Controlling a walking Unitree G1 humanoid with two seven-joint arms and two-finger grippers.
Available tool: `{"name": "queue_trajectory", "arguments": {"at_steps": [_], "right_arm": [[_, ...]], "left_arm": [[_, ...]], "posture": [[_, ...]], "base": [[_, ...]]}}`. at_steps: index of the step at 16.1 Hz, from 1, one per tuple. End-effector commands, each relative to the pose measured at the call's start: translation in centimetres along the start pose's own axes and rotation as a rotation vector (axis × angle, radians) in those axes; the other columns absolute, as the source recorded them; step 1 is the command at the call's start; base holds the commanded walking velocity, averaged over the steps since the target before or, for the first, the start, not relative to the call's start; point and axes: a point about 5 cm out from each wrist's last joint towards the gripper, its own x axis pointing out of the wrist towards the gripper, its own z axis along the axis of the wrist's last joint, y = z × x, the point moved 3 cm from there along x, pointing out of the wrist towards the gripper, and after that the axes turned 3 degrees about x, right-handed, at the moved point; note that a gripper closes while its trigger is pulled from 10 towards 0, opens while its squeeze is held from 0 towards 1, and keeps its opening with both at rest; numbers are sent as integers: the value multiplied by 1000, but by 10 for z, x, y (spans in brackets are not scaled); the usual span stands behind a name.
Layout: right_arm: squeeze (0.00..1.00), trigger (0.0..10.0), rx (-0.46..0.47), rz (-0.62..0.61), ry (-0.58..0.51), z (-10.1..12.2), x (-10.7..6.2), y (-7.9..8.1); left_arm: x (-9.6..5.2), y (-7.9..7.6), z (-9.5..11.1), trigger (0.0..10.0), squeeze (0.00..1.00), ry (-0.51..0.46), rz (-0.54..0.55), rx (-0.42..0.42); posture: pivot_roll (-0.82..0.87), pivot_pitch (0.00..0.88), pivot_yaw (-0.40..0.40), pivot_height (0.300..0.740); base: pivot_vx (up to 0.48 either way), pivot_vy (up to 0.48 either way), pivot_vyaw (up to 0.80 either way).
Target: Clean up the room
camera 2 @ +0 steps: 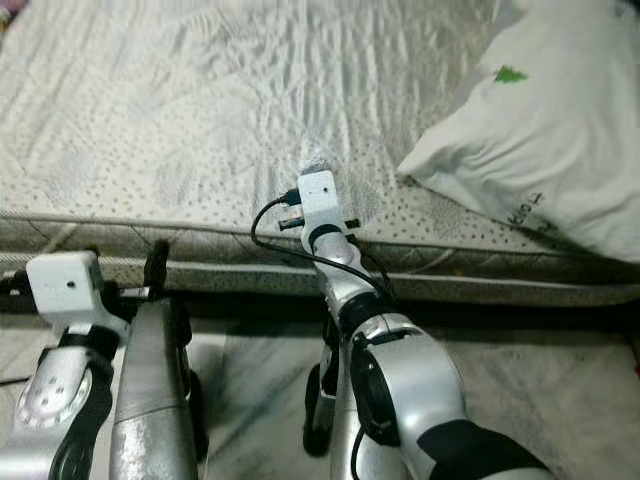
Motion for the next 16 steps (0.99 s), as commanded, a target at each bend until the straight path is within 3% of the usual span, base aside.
{"name": "queue_trajectory", "arguments": {"at_steps": [1, 3, 7, 8, 9, 11, 13, 15, 16], "right_arm": [[0, 0, -19, 24, -13, -1, -1, -4], [0, 0, -43, 18, -21, -4, -5, -25], [0, 0, 1, 132, -35, -7, -11, -32], [0, 4000, 3, 166, -47, -8, -13, -29], [0, 10000, 22, 205, -64, -13, -19, -28], [0, 10000, 72, 226, -77, -18, -27, -31], [0, 10000, 83, 100, -91, -27, -41, -48], [0, 10000, 173, 45, -140, -25, -64, -65], [0, 10000, 112, 27, -150, -24, -71, -75]], "left_arm": [[0, 3, -6, 10000, 0, 12, -1, -1], [18, 5, -7, 10000, 0, -11, 12, -12], [39, 10, -9, 10000, 0, -29, 4, -30], [45, 11, -10, 10000, 0, -36, -3, -9], [53, 12, -14, 10000, 0, -41, 1, 51], [60, 13, -18, 10000, 0, -45, 23, 114], [58, 12, -27, 10000, 0, -18, -13, 74], [53, 14, -31, 10000, 0, -22, -16, 46], [51, 13, -34, 10000, 0, -12, -26, 72]], "posture": [[190, 117, -112, 517], [158, 69, -108, 517], [98, 0, -74, 517], [87, 0, -66, 517], [70, 0, -57, 517], [57, 0, -54, 517], [39, 0, -46, 517], [23, 0, -27, 517], [17, 0, -21, 517]], "base": [[0, 0, 0], [0, 0, 0], [0, 0, 0], [0, 0, 0], [0, 0, 0], [0, 0, 0], [0, 0, 0], [0, 0, 0], [0, 0, 0]]}}
